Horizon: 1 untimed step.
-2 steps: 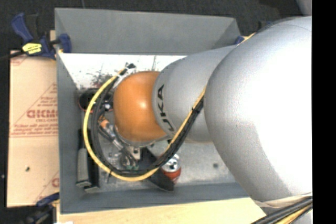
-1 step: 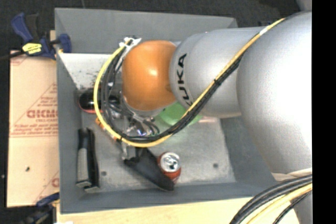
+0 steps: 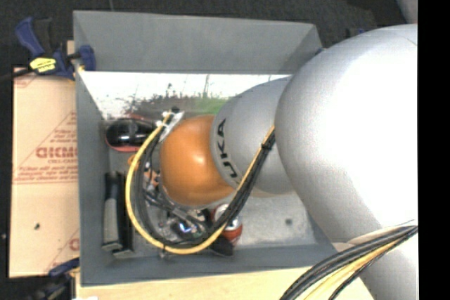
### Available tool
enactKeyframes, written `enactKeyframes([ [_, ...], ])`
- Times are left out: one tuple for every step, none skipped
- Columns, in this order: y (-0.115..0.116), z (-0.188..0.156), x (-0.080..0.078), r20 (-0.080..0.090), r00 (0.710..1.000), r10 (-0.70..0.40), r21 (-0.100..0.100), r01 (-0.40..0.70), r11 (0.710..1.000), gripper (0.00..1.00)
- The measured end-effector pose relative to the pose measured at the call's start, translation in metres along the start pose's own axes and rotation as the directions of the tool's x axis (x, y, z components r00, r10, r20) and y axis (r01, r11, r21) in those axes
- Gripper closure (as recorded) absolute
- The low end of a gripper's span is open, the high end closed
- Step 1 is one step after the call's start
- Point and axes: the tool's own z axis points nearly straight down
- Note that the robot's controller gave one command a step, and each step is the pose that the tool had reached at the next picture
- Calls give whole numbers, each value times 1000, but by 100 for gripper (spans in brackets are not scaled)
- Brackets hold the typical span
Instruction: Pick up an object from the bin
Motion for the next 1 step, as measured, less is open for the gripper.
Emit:
enactKeyframes([
  [-83,-66,-28,22,987,158,1,-159,987,0],
])
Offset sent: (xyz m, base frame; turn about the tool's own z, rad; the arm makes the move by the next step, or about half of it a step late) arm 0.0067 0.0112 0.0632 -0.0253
